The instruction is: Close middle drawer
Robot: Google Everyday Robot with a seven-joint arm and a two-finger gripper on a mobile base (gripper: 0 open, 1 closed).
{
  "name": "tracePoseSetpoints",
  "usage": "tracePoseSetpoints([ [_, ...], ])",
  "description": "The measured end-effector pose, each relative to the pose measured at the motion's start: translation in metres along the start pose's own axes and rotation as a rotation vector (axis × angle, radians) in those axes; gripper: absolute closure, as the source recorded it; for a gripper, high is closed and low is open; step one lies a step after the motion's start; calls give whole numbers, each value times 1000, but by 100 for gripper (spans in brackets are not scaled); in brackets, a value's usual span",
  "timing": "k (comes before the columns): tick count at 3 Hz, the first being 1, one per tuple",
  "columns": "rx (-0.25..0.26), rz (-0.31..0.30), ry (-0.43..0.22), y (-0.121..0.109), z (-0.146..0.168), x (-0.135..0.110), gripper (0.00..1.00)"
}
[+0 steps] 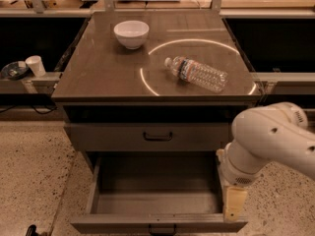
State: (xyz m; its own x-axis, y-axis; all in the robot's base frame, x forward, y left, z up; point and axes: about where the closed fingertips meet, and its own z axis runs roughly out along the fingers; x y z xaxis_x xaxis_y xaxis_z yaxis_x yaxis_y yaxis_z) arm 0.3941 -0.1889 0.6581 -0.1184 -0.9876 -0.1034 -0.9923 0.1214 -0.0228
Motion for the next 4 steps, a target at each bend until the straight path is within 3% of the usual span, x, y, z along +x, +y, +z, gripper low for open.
tracePoseSetpoints([
  [1, -2, -2, 22, 11, 66, -4, 0],
  [2, 13, -20, 1, 27, 105, -13, 15],
  [3, -3, -37, -20, 48, 130, -21, 39],
  [4, -54, -41, -47, 65, 158, -27, 62],
])
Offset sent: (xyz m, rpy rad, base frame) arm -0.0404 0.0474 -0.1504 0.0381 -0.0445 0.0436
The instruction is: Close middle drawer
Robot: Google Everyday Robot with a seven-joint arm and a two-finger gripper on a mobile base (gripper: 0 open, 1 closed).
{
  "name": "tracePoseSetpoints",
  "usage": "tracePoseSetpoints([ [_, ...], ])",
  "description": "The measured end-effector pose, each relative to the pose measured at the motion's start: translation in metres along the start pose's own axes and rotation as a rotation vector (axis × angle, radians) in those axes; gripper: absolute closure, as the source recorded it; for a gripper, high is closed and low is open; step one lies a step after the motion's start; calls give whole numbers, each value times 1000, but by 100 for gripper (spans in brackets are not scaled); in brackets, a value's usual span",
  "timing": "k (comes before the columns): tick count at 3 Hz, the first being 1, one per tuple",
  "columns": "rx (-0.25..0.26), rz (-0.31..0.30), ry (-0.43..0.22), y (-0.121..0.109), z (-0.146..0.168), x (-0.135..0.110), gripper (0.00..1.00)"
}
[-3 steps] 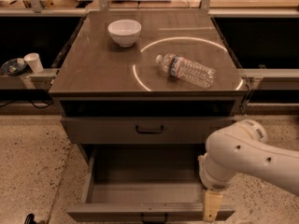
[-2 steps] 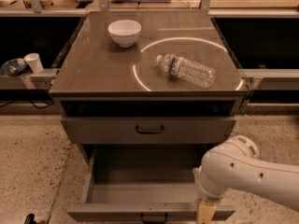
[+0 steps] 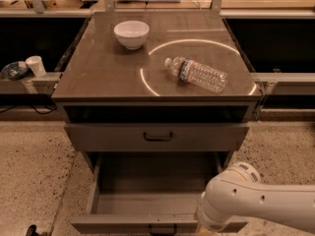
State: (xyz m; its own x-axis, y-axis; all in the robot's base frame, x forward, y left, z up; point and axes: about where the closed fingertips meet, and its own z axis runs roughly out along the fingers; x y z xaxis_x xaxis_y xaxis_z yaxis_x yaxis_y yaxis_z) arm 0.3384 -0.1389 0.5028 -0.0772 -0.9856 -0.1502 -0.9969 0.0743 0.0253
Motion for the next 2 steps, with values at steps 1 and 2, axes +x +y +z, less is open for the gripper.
tracePoseSetpoints([
  [1, -56, -3, -31, 16, 23, -4, 84],
  [2, -90, -11, -69, 25, 51, -10, 96],
])
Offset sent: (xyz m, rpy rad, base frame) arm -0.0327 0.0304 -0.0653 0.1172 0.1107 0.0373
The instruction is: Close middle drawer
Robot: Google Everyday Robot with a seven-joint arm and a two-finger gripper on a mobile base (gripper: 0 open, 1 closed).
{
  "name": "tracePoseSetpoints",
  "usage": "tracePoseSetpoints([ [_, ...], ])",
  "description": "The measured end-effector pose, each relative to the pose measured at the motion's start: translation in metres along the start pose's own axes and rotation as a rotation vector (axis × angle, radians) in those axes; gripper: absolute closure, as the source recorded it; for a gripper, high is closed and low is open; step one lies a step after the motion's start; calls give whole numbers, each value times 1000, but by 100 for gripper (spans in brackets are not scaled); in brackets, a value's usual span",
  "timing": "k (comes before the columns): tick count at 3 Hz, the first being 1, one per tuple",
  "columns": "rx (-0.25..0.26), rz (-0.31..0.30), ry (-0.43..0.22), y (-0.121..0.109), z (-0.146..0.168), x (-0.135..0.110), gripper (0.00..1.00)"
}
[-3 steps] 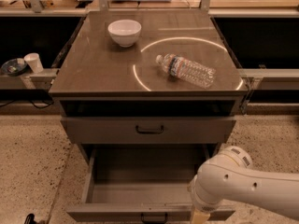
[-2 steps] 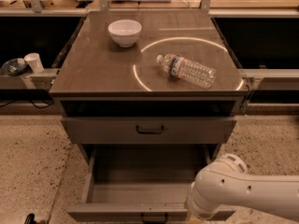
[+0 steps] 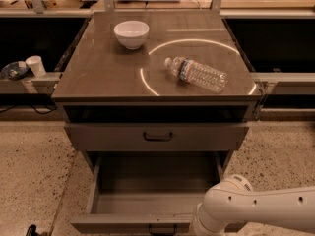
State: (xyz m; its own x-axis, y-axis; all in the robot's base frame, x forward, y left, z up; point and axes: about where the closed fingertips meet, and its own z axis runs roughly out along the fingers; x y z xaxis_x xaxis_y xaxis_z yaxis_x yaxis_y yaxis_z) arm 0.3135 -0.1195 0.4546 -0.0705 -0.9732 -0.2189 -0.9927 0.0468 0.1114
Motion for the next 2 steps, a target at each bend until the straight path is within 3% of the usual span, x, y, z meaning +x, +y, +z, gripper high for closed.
tracePoseSetpoints([
  [2, 23, 25, -14, -10, 26, 4, 51],
])
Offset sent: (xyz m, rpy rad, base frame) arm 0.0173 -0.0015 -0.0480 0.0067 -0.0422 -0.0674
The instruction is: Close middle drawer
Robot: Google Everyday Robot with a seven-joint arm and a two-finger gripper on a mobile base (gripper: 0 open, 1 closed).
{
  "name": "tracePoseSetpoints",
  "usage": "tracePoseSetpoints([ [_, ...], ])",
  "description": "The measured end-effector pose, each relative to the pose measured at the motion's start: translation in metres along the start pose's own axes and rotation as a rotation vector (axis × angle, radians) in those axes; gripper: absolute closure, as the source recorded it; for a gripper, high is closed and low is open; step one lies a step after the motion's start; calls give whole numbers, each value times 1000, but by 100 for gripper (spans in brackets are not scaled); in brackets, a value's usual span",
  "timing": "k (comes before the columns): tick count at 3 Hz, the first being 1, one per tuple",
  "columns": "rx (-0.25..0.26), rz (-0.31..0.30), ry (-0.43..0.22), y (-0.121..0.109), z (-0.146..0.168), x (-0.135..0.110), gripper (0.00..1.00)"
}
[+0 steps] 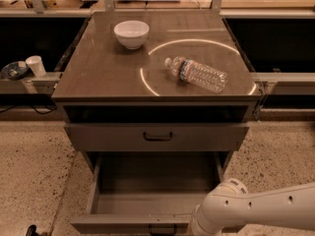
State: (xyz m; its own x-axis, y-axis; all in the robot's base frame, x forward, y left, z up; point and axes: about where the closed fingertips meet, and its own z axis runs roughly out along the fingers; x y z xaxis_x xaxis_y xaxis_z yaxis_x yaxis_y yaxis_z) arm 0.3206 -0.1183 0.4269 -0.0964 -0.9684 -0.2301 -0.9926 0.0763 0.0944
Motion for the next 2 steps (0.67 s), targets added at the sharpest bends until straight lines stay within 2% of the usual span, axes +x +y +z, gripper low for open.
tracePoseSetpoints([
  [2, 35, 44, -12, -21, 13, 17, 4],
])
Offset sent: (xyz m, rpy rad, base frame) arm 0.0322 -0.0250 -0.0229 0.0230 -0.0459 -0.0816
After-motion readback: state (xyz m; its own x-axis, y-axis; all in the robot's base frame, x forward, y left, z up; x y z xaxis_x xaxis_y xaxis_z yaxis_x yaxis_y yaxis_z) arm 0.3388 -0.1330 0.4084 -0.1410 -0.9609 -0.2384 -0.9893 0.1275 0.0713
